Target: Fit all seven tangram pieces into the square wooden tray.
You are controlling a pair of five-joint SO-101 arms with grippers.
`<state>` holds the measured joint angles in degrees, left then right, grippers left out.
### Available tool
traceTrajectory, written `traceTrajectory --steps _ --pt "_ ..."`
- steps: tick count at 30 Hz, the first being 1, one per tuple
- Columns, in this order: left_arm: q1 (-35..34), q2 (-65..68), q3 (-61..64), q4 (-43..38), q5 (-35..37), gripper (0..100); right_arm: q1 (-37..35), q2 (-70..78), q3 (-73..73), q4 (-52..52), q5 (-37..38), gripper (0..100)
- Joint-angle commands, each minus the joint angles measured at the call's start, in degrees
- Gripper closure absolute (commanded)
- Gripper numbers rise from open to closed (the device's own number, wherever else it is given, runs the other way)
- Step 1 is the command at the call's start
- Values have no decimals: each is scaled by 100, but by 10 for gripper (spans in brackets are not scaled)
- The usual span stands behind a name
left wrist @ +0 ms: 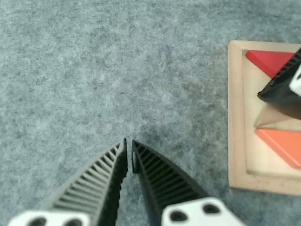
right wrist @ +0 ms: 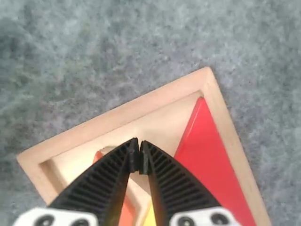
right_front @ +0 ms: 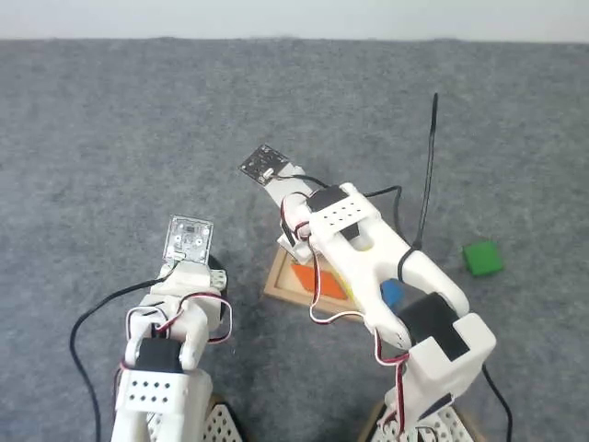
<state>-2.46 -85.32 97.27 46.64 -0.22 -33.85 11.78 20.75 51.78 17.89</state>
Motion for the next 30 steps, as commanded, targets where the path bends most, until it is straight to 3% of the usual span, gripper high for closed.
traceTrajectory --steps 1,7,18,24,30 --pt "-26 -70 -48 9 26 986 4 -268 97 356 -53 992" --pt "-26 -70 -48 9 26 986 -356 -629 114 356 -105 992" --pt "-26 -70 -48 9 26 986 -277 -1446 440 338 -352 992" --pt "-26 -70 -48 9 26 986 -277 -945 563 -127 -325 992" --pt "-26 -70 -48 9 26 986 -268 -532 308 145 -325 992"
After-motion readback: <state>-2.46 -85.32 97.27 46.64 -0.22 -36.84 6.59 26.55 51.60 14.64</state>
